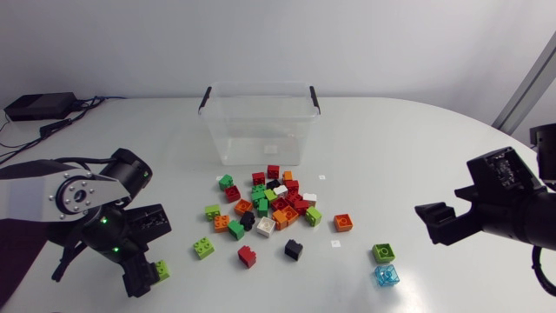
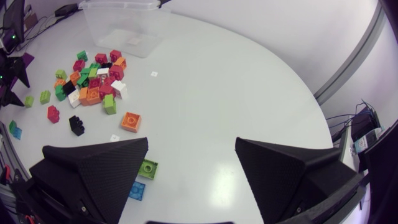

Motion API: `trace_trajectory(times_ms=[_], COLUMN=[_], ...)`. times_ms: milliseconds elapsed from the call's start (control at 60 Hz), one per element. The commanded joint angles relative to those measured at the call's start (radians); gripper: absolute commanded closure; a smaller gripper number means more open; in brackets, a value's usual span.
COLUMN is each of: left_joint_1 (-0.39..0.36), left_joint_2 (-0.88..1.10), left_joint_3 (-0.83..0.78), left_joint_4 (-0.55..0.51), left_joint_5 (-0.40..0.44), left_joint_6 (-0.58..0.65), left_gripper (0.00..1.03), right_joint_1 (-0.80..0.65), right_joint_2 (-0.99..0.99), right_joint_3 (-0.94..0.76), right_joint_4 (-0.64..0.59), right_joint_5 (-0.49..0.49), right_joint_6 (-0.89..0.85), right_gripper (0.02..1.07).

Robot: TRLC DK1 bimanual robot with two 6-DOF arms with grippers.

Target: Place the duplo bricks in the container

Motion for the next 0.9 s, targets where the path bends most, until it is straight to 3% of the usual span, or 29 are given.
trace_trajectory(times_ms=[0, 100, 183, 233, 400, 667, 883], left_joint_1=[0.004, 0.006, 0.019, 0.027, 0.047, 0.061, 0.082], left_joint_2=[0.05, 0.098, 0.137, 0.156, 0.213, 0.196, 0.081], left_joint_3=[-0.012, -0.011, 0.0, 0.005, 0.017, 0.04, 0.072], left_joint_4=[0.015, 0.038, 0.046, 0.046, 0.049, 0.003, -0.02], left_joint_5=[0.012, 0.018, 0.071, 0.088, 0.115, 0.114, 0.121], left_joint_6=[0.033, 0.033, 0.033, 0.033, 0.025, 0.025, 0.022], left_gripper=[0.22, 0.28, 0.46, 0.54, 0.7, 0.75, 0.75], right_joint_1=[0.023, 0.028, 0.026, 0.025, 0.034, 0.083, 0.089], right_joint_2=[0.033, 0.069, 0.112, 0.133, 0.204, 0.411, 0.561], right_joint_3=[0.01, 0.015, 0.036, 0.049, 0.09, 0.134, 0.154], right_joint_4=[-0.025, -0.033, -0.053, -0.06, -0.103, -0.137, -0.126], right_joint_5=[-0.002, -0.016, -0.017, -0.02, -0.051, -0.068, -0.065], right_joint_6=[-0.042, -0.046, -0.026, -0.017, 0.052, 0.125, 0.208], right_gripper=[0.06, 0.07, 0.08, 0.13, 0.21, 0.21, 0.29])
